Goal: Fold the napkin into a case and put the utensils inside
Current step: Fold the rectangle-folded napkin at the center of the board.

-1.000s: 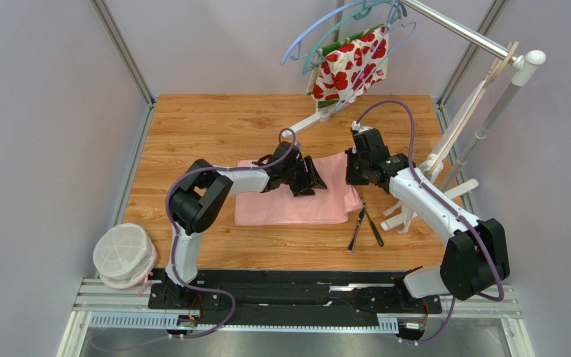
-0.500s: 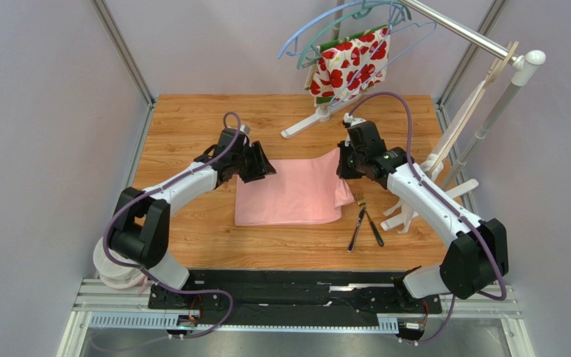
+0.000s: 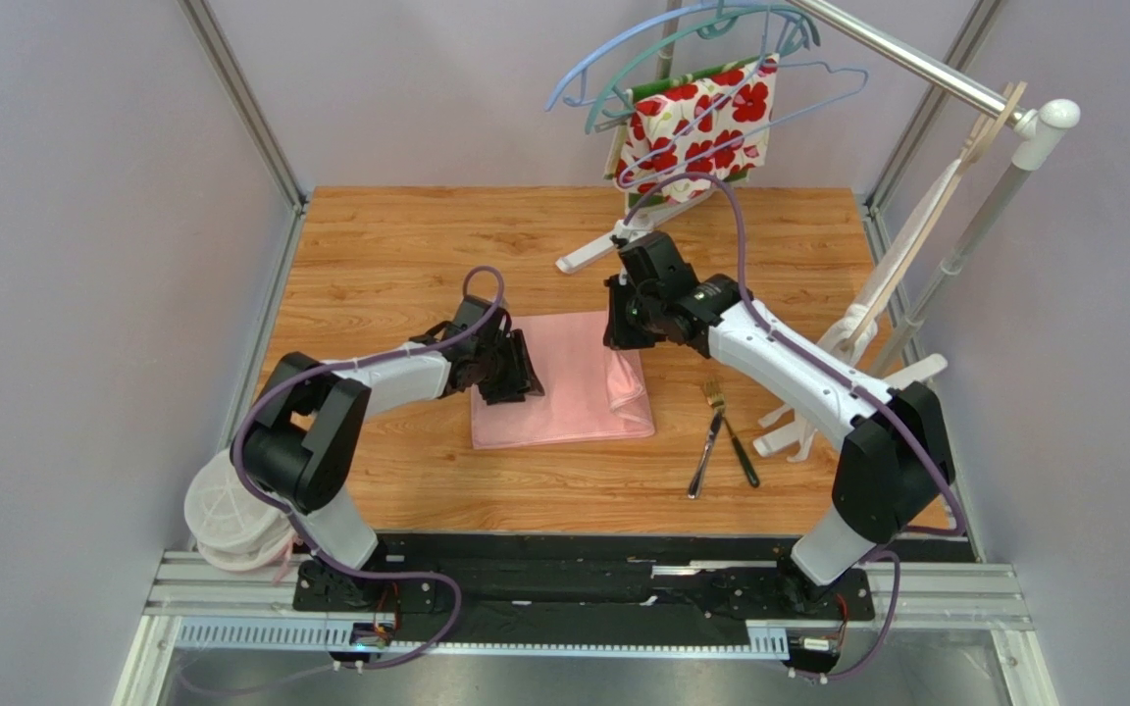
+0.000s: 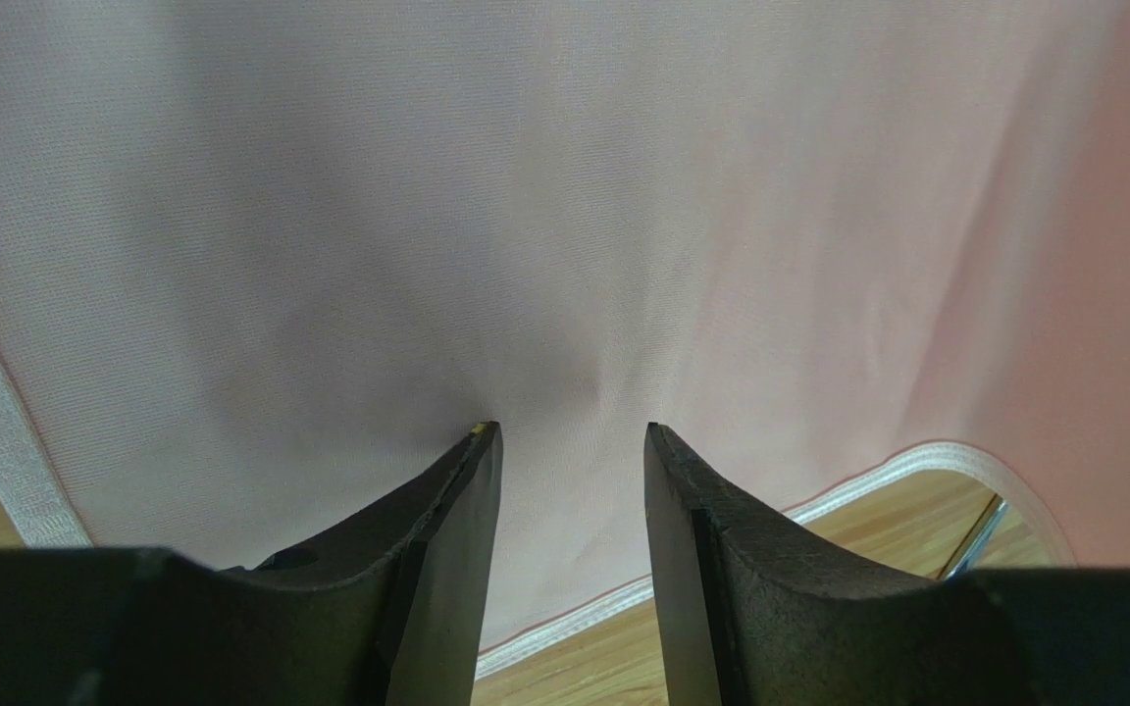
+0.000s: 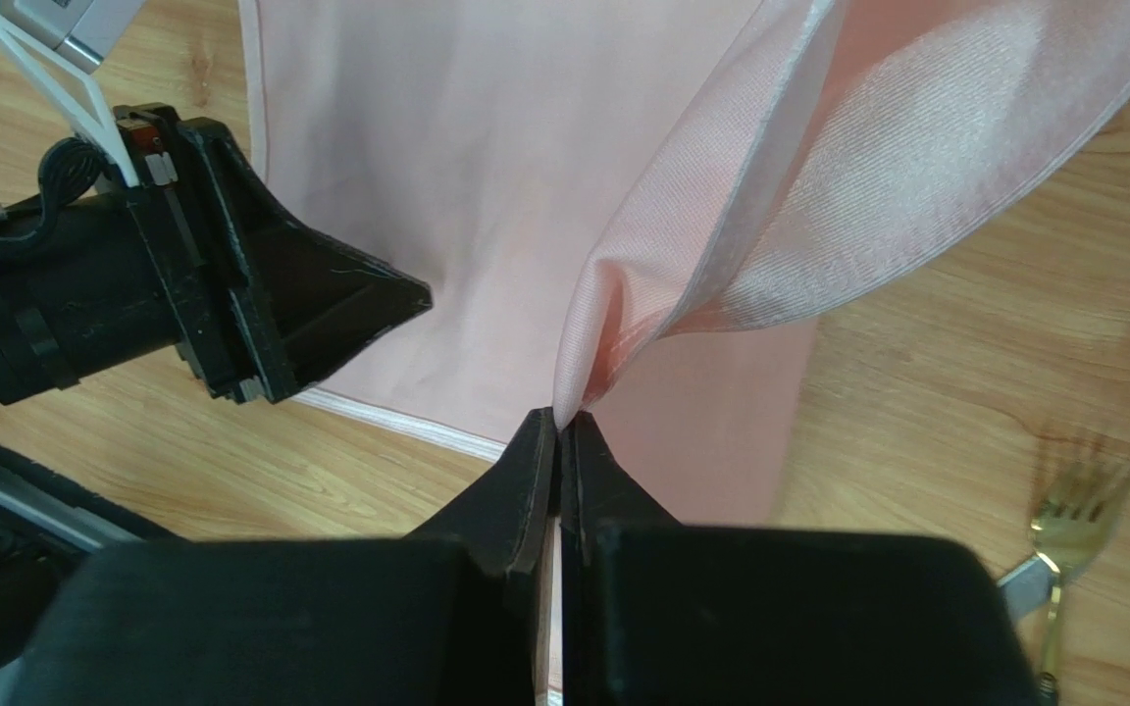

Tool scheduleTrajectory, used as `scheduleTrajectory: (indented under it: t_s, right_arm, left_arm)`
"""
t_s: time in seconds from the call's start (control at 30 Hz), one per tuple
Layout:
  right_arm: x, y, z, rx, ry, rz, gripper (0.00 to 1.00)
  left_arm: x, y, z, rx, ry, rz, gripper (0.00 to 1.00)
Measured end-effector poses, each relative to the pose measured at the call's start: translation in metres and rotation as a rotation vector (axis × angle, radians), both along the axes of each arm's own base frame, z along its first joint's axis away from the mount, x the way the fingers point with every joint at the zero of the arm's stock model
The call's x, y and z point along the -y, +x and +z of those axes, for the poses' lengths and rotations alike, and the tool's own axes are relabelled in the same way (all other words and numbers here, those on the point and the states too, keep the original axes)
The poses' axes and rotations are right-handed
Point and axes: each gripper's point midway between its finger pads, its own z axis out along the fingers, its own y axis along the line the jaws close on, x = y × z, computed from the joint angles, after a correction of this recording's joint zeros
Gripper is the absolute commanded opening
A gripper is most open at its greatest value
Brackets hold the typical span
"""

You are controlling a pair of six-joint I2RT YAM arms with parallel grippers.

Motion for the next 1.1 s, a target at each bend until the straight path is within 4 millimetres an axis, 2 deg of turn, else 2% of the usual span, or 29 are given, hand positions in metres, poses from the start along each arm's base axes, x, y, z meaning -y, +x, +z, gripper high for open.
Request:
scheduleTrajectory:
  t_s: [0.27, 0.57, 0.7, 0.83, 0.93, 1.03, 1.1]
  right_arm:
    - [-0.038, -0.001, -0.018, -0.083, 0.088, 0.009, 0.0]
    - [-0.072, -0.01, -0.013, -0.135, 0.219, 0.041, 0.0]
    - [-0.08, -0.008, -0.014, -0.147, 0.256, 0.042, 0.0]
    - [-0.085, -0.007, -0.016, -0.158, 0.273, 0.044, 0.0]
    - [-0.087, -0.007, -0.017, -0.164, 0.279, 0.046, 0.0]
    - [-0.088, -0.008, -0.017, -0.17, 0.288, 0.049, 0.0]
    - [-0.09, -0.007, -0.016, -0.17, 0.296, 0.053, 0.0]
  left_arm:
    - [0.003, 0.001, 0.0, 0.013, -0.007, -0.003, 0.5]
    - [0.005, 0.001, 0.0, 0.019, -0.012, -0.003, 0.5]
    - [0.004, -0.001, 0.001, 0.016, -0.005, -0.002, 0.51]
    - [-0.007, -0.012, 0.008, -0.012, 0.023, 0.011, 0.5]
    - [-0.02, -0.015, 0.029, 0.0, 0.02, 0.036, 0.5]
    - [-0.04, -0.006, 0.047, 0.034, 0.009, 0.089, 0.49]
    - [-0.052, 0.001, 0.049, 0.042, 0.012, 0.121, 0.48]
